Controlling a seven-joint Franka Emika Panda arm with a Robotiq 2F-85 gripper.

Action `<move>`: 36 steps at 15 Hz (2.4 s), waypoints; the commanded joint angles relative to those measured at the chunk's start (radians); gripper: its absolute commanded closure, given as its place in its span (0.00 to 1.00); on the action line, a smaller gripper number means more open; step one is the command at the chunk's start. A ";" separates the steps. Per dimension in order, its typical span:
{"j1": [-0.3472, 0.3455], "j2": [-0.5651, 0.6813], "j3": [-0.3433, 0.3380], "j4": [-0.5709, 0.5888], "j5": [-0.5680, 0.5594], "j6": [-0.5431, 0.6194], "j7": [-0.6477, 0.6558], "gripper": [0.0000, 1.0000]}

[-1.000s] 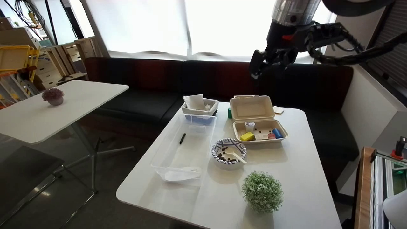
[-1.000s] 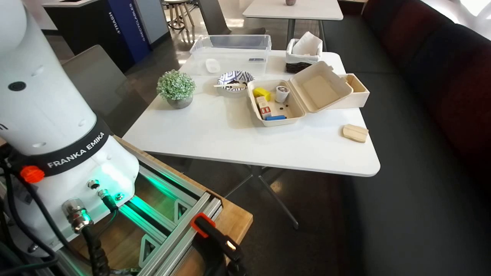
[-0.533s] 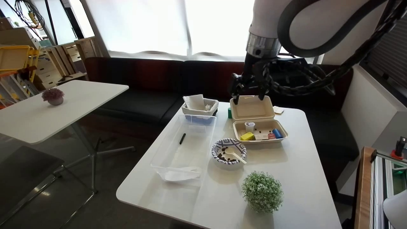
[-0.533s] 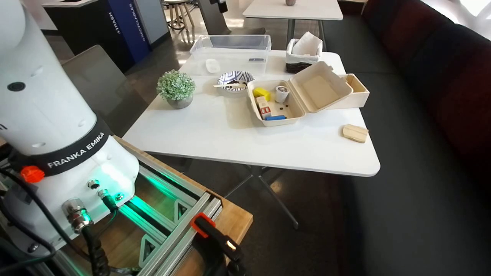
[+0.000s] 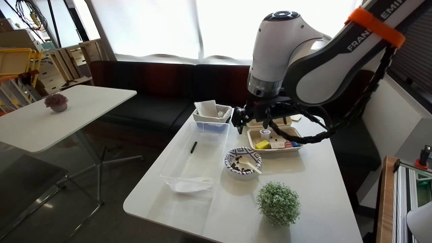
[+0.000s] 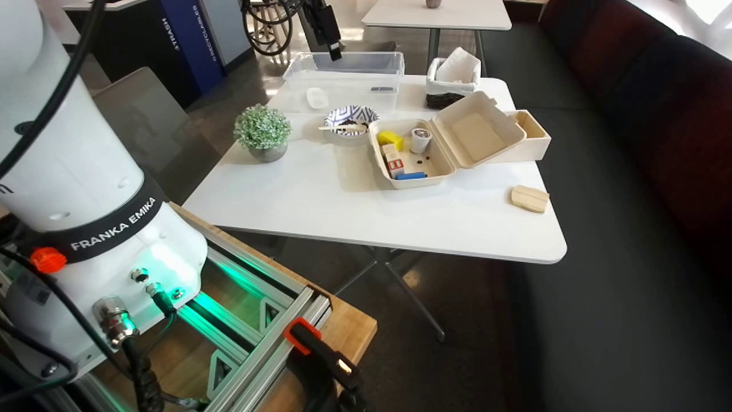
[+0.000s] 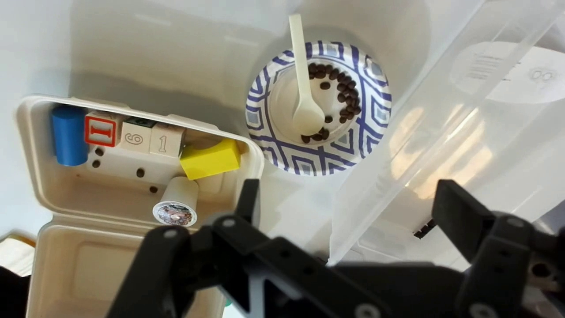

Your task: Use the white spoon to place one coffee bean from bowl in the food pack.

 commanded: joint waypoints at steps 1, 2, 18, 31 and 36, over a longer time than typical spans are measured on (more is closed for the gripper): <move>0.054 0.004 -0.055 0.004 0.001 -0.002 -0.003 0.00; 0.054 0.004 -0.055 0.008 0.001 -0.002 -0.003 0.00; 0.141 0.362 -0.142 0.136 -0.419 0.066 0.407 0.00; 0.263 0.509 -0.309 0.198 -0.602 0.231 0.603 0.00; 0.300 0.553 -0.333 0.233 -0.608 0.238 0.629 0.14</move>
